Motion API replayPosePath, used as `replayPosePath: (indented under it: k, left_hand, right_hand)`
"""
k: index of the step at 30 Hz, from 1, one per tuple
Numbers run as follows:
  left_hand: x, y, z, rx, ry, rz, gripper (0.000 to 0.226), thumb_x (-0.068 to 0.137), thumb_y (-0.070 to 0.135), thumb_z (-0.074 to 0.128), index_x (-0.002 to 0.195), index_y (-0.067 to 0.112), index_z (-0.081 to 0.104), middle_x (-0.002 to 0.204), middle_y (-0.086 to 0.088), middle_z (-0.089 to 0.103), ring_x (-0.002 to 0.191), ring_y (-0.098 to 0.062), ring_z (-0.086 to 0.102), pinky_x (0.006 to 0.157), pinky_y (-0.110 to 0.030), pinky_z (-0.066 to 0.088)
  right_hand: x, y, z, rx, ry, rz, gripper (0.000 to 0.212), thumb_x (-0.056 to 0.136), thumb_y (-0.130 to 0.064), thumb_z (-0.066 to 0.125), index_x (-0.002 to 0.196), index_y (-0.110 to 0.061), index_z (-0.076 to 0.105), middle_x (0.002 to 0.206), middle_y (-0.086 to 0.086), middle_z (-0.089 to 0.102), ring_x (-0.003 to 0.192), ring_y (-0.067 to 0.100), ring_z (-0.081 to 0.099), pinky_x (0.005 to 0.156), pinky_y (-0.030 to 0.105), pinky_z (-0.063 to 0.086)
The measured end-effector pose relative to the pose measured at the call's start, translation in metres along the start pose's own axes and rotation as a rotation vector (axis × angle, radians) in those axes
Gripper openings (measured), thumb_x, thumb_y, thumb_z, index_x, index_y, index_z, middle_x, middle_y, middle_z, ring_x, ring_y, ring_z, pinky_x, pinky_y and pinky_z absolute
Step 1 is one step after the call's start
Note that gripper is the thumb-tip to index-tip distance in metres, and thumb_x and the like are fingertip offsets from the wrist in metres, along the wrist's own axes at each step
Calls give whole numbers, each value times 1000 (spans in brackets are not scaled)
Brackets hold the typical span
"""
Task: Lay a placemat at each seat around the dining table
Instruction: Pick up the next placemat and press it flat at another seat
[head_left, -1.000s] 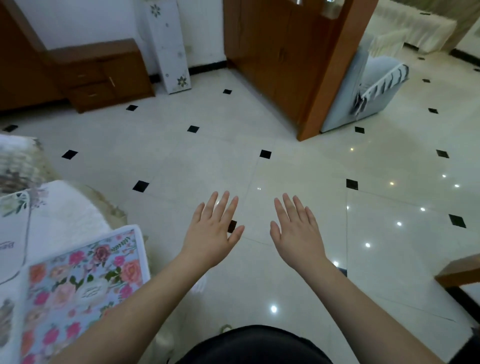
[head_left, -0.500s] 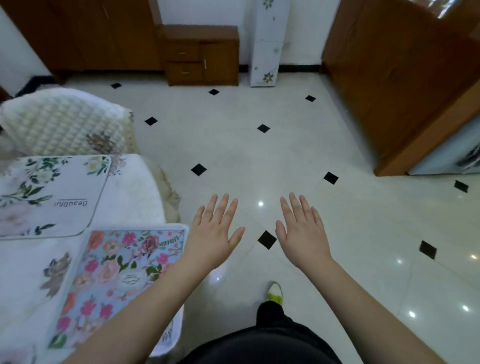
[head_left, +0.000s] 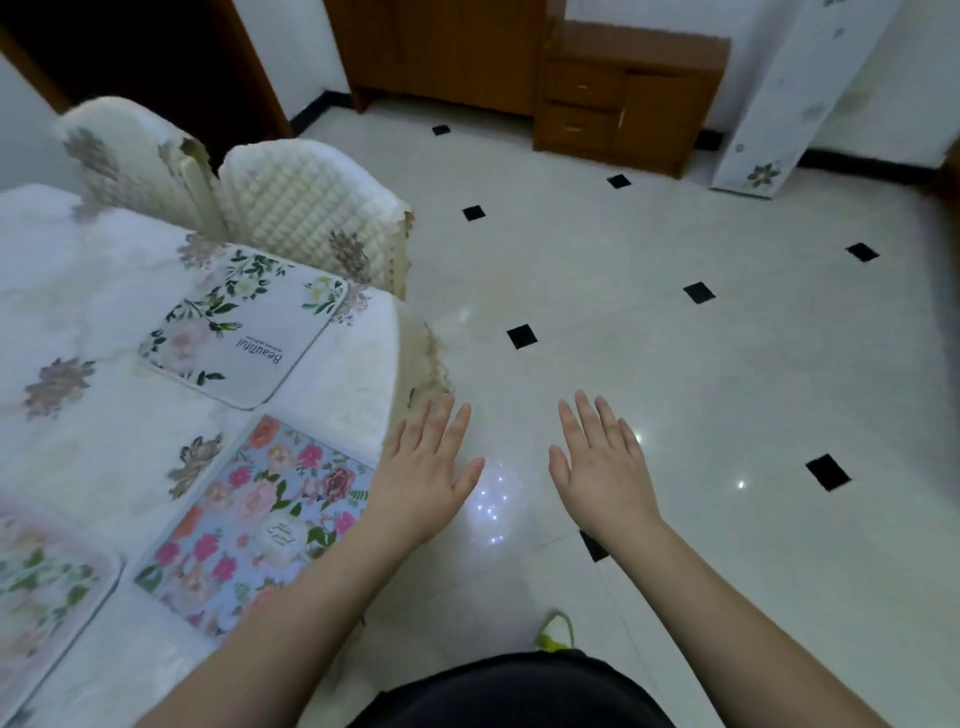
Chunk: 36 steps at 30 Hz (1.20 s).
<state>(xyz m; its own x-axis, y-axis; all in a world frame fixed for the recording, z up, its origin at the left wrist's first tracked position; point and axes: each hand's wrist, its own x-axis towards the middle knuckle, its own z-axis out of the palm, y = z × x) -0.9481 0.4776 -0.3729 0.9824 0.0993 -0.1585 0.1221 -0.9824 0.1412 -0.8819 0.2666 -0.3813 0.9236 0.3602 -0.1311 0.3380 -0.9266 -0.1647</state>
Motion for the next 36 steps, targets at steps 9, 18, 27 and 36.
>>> replayPosePath:
  k: [9, 18, 27, 36]
  left_hand:
    - [-28, -48, -8, -6, 94, -292, 69, 96, 58, 18, 156, 25, 30, 163, 1, 25, 152, -20, 17, 120, -36, 2]
    - [-94, -123, 18, -73, 128, -573, 69, 98, 58, 13, 158, 25, 21, 165, 0, 15, 151, -19, 7, 123, -42, 5]
    - [-139, -179, 47, -136, 56, -678, 62, 102, 54, 21, 150, 22, 41, 154, -4, 44, 142, -25, 41, 114, -42, 17]
    - [-158, -207, 63, -240, 77, -802, 72, 96, 60, 6, 157, 25, 23, 164, -2, 19, 153, -22, 9, 121, -40, 5]
  right_hand:
    - [70, -55, 5, -14, -85, -372, 80, 86, -48, -5, 156, -17, 16, 165, 4, 10, 152, 22, 4, 121, 39, 3]
    - [87, -172, 38, -85, -208, -650, 83, 82, -48, -3, 156, -17, 17, 164, 4, 12, 152, 23, 6, 121, 40, 5]
    - [86, -269, 55, -208, -323, -786, 63, 100, -47, 13, 157, -20, 8, 165, 3, -3, 151, 20, -7, 121, 39, -3]
    - [88, -320, 80, -299, -364, -955, 66, 101, -51, 29, 157, -20, 10, 165, 7, 7, 152, 23, 2, 121, 40, 2]
